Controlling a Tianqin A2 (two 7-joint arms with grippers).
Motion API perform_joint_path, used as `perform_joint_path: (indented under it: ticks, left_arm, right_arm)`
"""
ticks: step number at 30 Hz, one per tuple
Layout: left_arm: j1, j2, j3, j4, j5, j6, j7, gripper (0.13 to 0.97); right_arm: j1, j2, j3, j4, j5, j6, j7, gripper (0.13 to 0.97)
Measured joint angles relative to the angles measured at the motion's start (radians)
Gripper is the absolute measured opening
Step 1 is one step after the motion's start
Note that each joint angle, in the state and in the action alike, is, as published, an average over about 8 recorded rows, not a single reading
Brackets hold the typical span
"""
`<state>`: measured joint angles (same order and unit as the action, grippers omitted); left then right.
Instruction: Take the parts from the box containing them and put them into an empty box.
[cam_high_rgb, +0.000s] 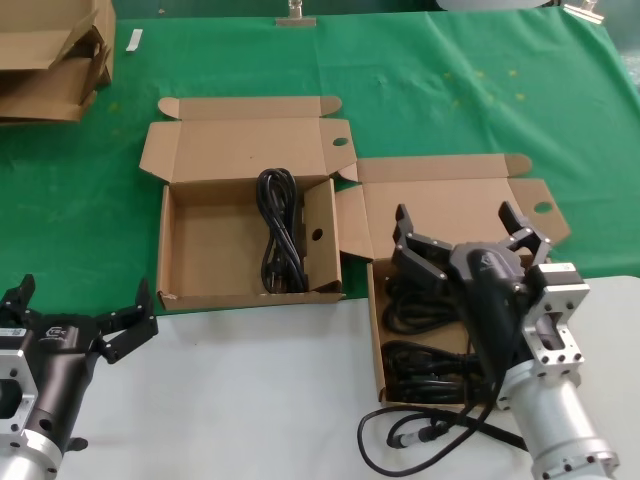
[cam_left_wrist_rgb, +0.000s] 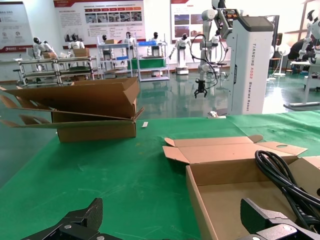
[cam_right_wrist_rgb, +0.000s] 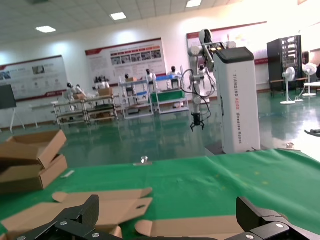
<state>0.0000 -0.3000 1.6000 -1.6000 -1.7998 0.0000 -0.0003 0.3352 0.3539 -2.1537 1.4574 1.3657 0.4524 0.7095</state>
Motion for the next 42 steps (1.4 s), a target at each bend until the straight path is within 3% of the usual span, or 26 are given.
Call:
perform_joint_path:
  ticks: [7,42]
  left_arm:
    - [0.000,0.000,0.000,0.000,0.000,0.000,0.000,0.966]
    - [0.000,0.000,0.000,0.000,0.000,0.000,0.000,0.966]
  right_arm:
    - [-0.033,-0.005,0.055,0.014,0.043,-0.045,-0.071,0.965]
    - [-0.206,-0.033,0.340,0.088,0.267,-0.278,-0.436,0.966]
